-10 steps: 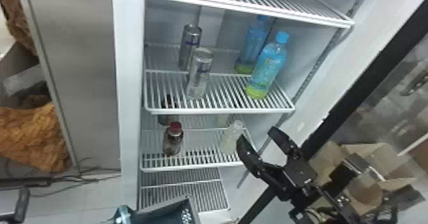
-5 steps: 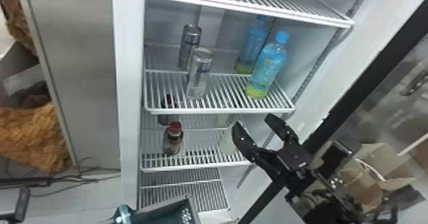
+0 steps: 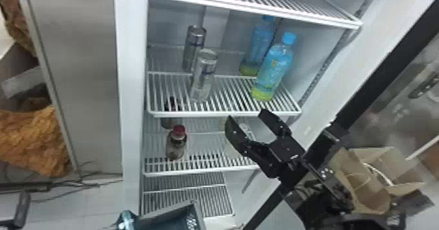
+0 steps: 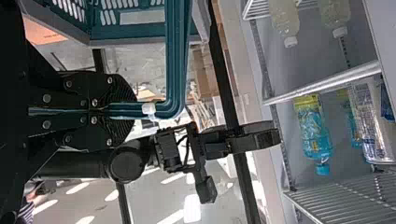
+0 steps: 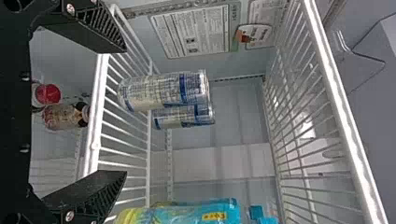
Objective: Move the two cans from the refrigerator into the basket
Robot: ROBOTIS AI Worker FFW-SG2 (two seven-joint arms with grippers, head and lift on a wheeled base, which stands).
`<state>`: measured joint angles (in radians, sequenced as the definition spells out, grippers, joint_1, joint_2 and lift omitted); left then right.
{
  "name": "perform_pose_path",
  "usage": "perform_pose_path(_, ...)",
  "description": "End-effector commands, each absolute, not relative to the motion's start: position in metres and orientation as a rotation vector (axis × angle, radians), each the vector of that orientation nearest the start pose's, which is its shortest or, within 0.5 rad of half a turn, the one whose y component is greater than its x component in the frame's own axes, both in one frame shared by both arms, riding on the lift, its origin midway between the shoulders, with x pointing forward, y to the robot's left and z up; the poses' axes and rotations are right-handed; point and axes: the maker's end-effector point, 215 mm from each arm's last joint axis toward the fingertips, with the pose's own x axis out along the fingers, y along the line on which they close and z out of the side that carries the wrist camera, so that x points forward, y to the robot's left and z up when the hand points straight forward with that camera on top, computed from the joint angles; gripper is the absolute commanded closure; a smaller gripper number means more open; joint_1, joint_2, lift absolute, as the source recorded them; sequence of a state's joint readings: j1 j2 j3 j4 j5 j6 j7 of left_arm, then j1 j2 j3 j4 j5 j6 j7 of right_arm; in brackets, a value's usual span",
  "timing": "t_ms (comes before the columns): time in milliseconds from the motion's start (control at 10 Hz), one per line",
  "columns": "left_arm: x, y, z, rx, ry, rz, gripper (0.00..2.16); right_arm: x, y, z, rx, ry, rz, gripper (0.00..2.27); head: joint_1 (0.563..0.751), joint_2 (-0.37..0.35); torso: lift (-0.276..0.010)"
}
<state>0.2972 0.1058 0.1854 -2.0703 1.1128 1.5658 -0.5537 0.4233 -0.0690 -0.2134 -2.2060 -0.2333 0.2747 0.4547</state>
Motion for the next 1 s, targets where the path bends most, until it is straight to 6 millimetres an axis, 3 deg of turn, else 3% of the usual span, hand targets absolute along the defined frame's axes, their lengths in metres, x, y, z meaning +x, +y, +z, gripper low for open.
perform_pose_path(0,0.25,0.019,-0.344,-1.052,1.001,-1.163,1.2,0.464,-0.232,-0.273,0.073,0.022,0.34,0.1,0.695,-0.342,-0.035)
perform_pose_path(600,0.248,0.016,-0.344,-1.061,1.006,-1.17,1.2,0.502,-0.22,-0.278,0.055,0.035,0.352,0.1,0.695,-0.313,-0.035)
perform_pose_path(900,0.249,0.016,-0.343,-1.06,1.004,-1.171,1.2,0.521,-0.197,-0.278,0.056,0.05,0.395,0.1,0.695,-0.292,-0.035)
